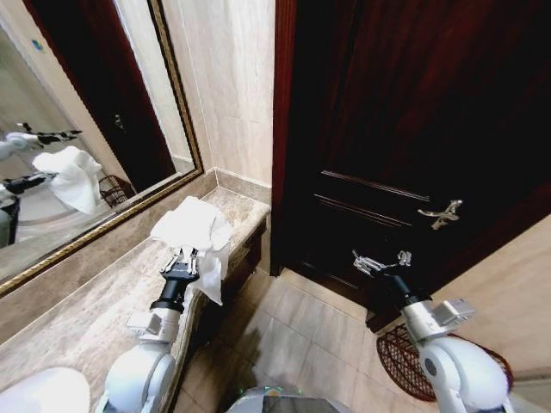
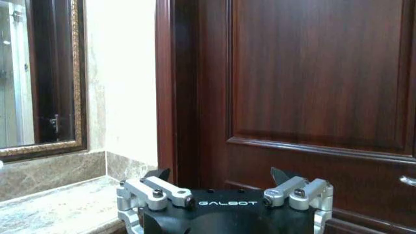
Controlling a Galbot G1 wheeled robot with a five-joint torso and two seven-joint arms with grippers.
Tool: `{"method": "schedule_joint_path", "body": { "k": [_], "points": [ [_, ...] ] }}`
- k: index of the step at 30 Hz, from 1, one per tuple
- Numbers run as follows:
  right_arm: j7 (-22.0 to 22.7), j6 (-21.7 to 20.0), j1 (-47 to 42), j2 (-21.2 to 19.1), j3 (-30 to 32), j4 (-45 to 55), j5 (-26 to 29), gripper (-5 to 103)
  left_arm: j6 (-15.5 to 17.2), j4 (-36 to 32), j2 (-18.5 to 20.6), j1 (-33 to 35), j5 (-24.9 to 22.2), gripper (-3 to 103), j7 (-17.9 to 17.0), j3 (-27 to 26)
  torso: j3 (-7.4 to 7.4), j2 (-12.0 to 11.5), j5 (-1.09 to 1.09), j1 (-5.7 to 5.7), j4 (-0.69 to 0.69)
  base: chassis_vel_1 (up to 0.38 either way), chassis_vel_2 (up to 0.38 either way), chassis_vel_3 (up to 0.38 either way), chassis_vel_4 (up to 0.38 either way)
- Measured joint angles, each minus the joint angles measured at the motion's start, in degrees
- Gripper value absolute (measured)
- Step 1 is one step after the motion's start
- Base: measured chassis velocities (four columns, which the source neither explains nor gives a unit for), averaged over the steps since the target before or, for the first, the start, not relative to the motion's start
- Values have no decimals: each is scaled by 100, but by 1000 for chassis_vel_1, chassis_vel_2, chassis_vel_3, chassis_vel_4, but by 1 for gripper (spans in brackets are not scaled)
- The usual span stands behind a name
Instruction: Discard the used towel into the hamper.
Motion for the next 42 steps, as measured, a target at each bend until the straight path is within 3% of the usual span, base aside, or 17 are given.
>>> {"method": "schedule_joint_path", "body": {
  "k": [15, 42],
  "points": [
    [-57, 52, -114, 158, -43, 83, -114, 100, -245, -4, -115, 42, 144, 12, -3, 23, 0, 0, 1, 0, -2, 61, -87, -79, 58],
    [-148, 128, -100, 194, -64, -31, -128, 100, -330, -44, -155, 51, 272, 12, -18, 52, -1, 1, -2, -2, 0, 103, -122, -126, 98]
  ]
}}
